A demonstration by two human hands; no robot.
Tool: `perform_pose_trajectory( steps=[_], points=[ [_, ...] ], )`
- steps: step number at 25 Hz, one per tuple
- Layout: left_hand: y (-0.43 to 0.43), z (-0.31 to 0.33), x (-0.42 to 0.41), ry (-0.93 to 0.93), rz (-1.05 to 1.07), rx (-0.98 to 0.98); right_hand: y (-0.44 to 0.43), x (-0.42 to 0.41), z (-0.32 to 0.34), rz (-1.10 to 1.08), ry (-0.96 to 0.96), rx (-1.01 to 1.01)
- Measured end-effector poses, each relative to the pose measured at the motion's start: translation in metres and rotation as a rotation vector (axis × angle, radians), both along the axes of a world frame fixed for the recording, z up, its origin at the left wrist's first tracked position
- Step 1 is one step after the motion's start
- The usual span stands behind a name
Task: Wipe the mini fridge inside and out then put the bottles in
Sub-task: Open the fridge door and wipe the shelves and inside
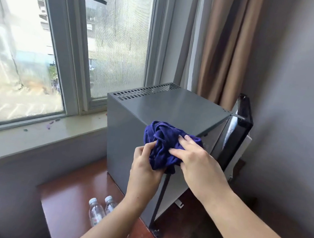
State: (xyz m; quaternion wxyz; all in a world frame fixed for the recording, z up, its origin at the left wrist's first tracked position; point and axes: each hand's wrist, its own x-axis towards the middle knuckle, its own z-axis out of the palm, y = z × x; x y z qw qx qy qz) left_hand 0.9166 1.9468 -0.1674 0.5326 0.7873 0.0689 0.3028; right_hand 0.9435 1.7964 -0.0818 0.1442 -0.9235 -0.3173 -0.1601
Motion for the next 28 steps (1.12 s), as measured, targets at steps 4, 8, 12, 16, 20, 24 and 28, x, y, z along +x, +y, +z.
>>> perform_pose_trajectory(
  steps=[4, 8, 12, 16, 20, 24, 28],
  points=[
    [0.033, -0.004, 0.016, -0.02, 0.011, 0.057, 0.031, 0.014, 0.005, -0.002, 0.0, -0.041],
    [0.079, -0.004, 0.043, -0.023, 0.041, 0.045, 0.08, 0.039, 0.015, 0.004, 0.051, -0.066],
    [0.129, -0.004, 0.07, 0.001, 0.067, -0.01, 0.141, 0.067, 0.022, 0.012, 0.089, -0.072],
    [0.18, -0.007, 0.098, 0.016, 0.088, -0.055, 0.2, 0.092, 0.017, 0.022, 0.07, -0.09],
    [0.213, -0.015, 0.119, 0.045, 0.113, -0.09, 0.243, 0.114, 0.01, 0.065, 0.033, -0.155],
    [0.229, -0.025, 0.13, 0.032, 0.134, -0.128, 0.267, 0.125, 0.007, 0.082, -0.026, -0.205],
    [0.235, -0.034, 0.134, 0.033, 0.131, -0.186, 0.282, 0.13, -0.001, 0.085, -0.111, -0.25]
  ],
)
